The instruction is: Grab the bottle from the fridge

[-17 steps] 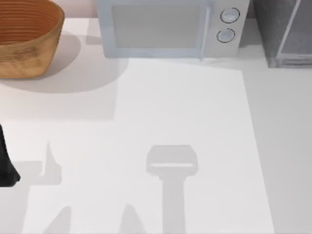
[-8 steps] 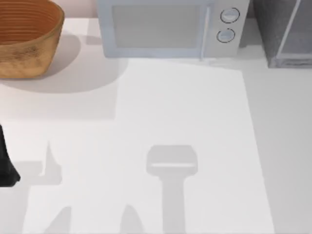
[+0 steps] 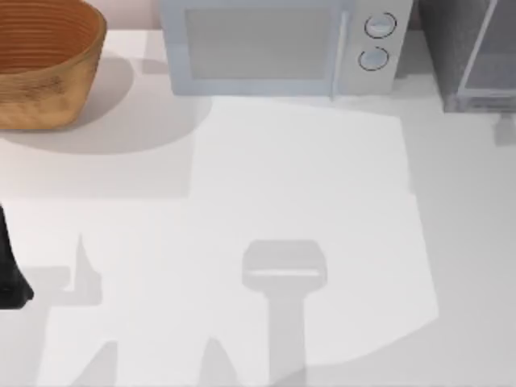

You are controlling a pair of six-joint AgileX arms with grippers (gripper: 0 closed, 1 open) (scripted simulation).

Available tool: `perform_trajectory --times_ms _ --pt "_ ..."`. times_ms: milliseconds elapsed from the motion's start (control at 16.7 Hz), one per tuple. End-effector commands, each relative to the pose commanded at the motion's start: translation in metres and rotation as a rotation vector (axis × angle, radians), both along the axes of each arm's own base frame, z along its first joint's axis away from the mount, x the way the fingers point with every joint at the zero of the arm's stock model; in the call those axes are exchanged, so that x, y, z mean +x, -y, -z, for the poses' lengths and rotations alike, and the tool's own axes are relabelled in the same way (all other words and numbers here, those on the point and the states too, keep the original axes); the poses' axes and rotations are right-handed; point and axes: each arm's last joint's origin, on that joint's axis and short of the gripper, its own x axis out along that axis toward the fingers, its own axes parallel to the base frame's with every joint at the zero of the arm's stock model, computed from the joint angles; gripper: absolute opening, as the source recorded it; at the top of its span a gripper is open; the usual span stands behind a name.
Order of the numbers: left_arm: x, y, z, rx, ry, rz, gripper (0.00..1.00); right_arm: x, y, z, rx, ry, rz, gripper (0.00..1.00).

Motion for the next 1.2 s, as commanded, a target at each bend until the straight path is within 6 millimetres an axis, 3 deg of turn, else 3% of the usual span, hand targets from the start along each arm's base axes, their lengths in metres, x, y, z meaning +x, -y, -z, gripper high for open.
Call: perform_trajectory --times_ms 480,900,1200 --pt "0.0 0.0 0.0 0.0 0.0 0.0 1.0 0.012 -0.005 0.001 0.0 -0.006 0.003 1.0" --pt "0.0 0.0 0.0 0.0 0.0 0.0 1.0 0.065 -0.005 0.0 -0.001 -0.001 0.002 1.0" --pt "0.0 0.0 0.0 0.0 0.0 0.0 1.0 0.069 -0.005 0.0 -0.001 -0.005 0.002 1.0"
